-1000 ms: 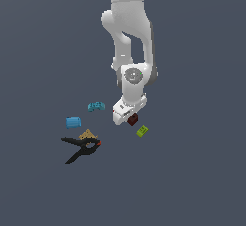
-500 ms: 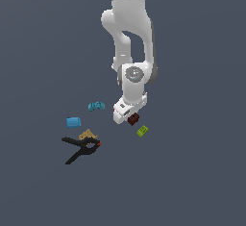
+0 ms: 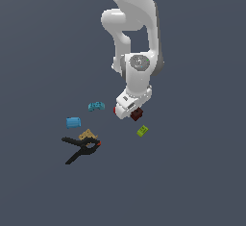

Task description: Pick up a designated object from a clutter of objects.

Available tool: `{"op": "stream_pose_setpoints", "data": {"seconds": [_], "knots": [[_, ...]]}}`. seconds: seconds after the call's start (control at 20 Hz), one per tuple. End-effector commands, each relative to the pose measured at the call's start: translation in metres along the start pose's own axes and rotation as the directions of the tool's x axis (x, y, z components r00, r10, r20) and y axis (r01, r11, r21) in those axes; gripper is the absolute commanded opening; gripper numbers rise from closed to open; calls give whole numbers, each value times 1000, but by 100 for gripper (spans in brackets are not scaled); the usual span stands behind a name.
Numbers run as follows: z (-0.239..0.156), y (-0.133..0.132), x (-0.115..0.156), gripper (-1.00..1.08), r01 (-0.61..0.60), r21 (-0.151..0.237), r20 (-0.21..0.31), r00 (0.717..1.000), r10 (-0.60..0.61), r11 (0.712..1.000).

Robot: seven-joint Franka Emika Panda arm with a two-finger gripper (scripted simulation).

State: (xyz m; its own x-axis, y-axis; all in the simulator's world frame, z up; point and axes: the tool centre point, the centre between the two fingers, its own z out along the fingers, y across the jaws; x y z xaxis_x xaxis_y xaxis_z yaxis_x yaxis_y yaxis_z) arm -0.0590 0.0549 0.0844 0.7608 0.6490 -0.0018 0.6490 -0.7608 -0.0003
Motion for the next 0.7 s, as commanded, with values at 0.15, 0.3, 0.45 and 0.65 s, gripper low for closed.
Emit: {"op": "stream_pose_setpoints", "data": {"seconds": [0.15,0.3,0.45,0.65], "knots": [[-48,-8,10,-100,1,-1,-2,1000,-1,1000],[-77,-13,17,-100,1,-1,-2,1000,-1,1000],[-106,-18,23,-100,1,-1,-2,1000,-1,1000],[-144,-25,31,-100,1,-1,-2,1000,-1,1000]]}}
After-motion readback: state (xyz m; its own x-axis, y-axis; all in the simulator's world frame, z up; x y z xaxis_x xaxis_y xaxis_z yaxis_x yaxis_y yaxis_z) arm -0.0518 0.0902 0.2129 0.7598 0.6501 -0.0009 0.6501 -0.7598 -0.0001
